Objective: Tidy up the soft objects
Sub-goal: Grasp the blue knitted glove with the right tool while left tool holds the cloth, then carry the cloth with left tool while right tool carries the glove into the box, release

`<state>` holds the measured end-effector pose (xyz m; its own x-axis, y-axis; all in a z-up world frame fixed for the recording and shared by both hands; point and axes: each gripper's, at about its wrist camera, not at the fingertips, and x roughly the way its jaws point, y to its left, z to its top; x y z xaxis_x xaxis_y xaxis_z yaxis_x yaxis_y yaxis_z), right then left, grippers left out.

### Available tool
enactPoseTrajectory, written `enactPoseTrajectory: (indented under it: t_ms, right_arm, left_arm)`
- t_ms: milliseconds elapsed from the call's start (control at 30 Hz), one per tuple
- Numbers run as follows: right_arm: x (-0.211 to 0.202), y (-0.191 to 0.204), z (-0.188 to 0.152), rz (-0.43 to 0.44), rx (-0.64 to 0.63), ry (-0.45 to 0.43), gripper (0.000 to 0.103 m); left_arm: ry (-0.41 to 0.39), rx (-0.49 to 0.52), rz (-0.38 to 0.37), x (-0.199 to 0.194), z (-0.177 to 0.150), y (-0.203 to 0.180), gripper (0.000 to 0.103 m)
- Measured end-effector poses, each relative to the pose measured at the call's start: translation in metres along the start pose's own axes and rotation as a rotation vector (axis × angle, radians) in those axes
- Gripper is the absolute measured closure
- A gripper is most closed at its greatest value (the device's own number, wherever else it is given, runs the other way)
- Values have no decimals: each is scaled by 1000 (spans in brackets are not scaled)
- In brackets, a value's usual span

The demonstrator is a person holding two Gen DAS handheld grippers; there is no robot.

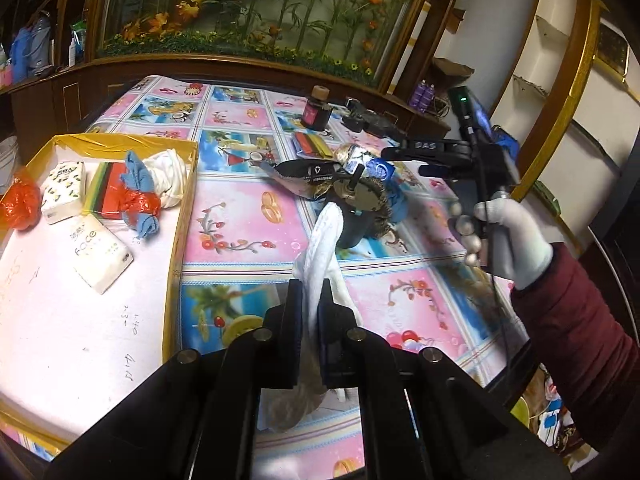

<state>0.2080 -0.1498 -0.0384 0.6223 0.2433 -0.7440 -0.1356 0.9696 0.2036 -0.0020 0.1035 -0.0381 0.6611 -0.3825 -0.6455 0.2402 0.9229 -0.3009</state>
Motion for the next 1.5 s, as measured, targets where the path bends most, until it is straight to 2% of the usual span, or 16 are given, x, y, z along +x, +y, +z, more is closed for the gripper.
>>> enactPoseTrajectory:
  t_ms: [133, 233, 300, 433, 500, 567, 667, 733, 1033, 1133, 1167, 1233, 1267, 1300, 1400, 1500]
  right_arm:
    - [12, 11, 4, -26, -35, 11, 17]
    - [24, 22, 10, -59, -79, 15, 26]
    - [37, 29, 14, -80, -103, 41, 43]
    - [56, 36, 16, -100, -143, 69, 58]
    - [50, 35, 17, -76, -133, 57, 77]
    - [43, 34, 17, -54, -129, 51, 85]
    - [34, 35, 11, -53, -146, 46, 91]
    - [25, 38, 7, -50, -152, 29, 101]
    - [-36, 41, 0, -9, -144, -77, 103]
    - [-48, 42, -2, -6, -155, -80, 103]
    - [-46, 40, -1, -6, -145, -63, 99]
    - [-34, 28, 1, -17, -97, -20, 82]
    - [-27, 23, 3, -34, -85, 2, 64]
    - [-21, 19, 3, -43, -78, 17, 58]
    - [-6, 10, -4, -43, -56, 78, 58]
    - [-6, 5, -13, -52, -53, 85, 58]
  left_arm:
    - [-1, 3, -15, -4, 1, -3, 99]
    - [2, 3, -17, -1, 3, -2, 99]
    - [4, -3, -20, 0, 3, -1, 99]
    - [1, -13, -19, -2, 3, 2, 99]
    - [-3, -20, -18, -3, 4, 5, 99]
    - [-12, -28, -18, -6, 4, 6, 99]
    - [-25, -36, -19, -12, 2, 8, 99]
    - [-31, -45, -21, -16, 1, 10, 99]
    - [-88, -112, -12, -44, 0, 34, 99]
    - [-103, -142, -15, -51, -1, 45, 99]
    - [-107, -146, -13, -52, -1, 48, 99]
    - [-108, -151, -11, -54, -3, 51, 99]
    - [-106, -152, -10, -54, -4, 53, 99]
    - [-103, -152, -8, -54, -5, 54, 99]
    - [-96, -153, -9, -52, -7, 57, 99]
    - [-93, -161, -11, -49, -6, 60, 99]
